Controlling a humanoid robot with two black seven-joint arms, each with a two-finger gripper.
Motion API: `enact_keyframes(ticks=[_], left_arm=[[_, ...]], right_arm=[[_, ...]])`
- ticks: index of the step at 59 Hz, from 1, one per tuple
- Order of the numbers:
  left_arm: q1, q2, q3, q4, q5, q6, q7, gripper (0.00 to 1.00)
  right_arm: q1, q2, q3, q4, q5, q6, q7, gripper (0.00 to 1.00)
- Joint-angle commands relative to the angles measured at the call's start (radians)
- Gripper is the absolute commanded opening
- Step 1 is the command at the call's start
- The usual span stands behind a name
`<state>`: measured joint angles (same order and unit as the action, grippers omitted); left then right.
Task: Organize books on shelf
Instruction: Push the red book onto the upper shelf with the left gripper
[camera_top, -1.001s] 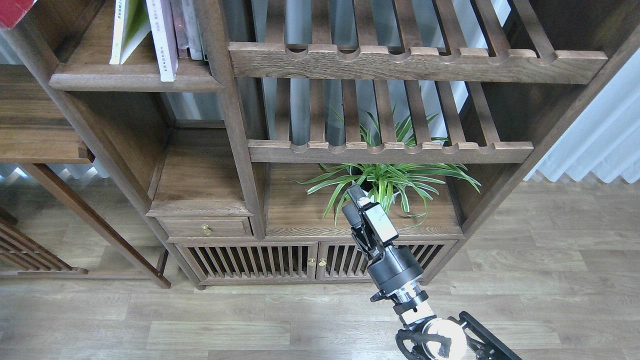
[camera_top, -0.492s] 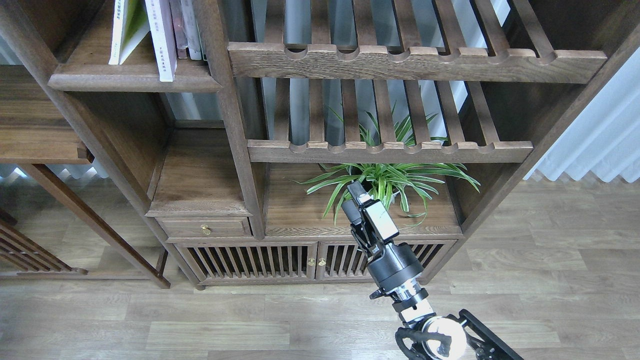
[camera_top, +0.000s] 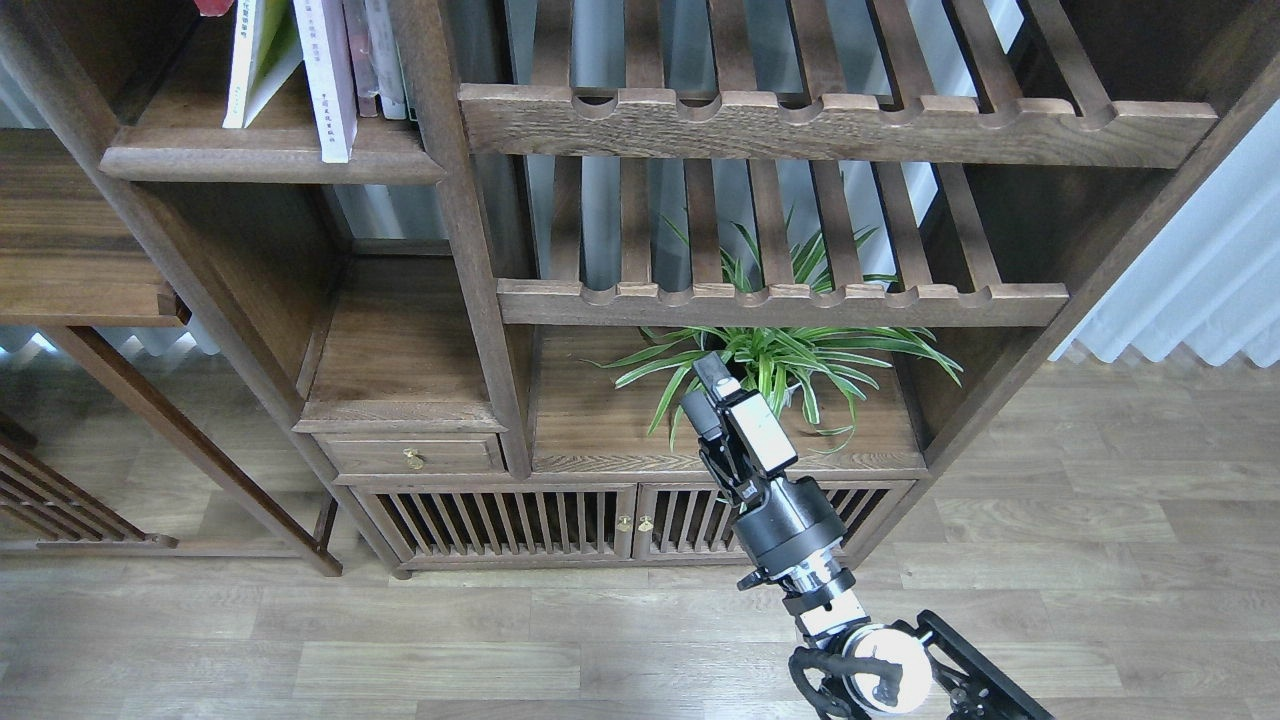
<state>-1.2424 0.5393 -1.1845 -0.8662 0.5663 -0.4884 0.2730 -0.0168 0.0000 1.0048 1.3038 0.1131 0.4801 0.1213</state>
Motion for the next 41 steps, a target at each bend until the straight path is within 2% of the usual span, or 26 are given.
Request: enact_keyframes(ticks=[1,12,41], left_arm=[[-0.042,-0.041,0.0,0.059,0.052,0.0,0.0,0.0],[-0.081,-0.127,-0.001,0.197,0.084,0.0,-0.003,0.0],[-0.12,-0.208,0.013,0.404,0.083,0.0,-0.014,0.0]], right_arm=[[0.0,0.0,0.0,0.0,0.0,0.0,0.001,0.99],[0.0,0.0,0.0,0.002,0.0,-0.002,0.0,0.99],[0.0,0.0,0.0,0.012,-0.001,-0.002,0.0,0.99]])
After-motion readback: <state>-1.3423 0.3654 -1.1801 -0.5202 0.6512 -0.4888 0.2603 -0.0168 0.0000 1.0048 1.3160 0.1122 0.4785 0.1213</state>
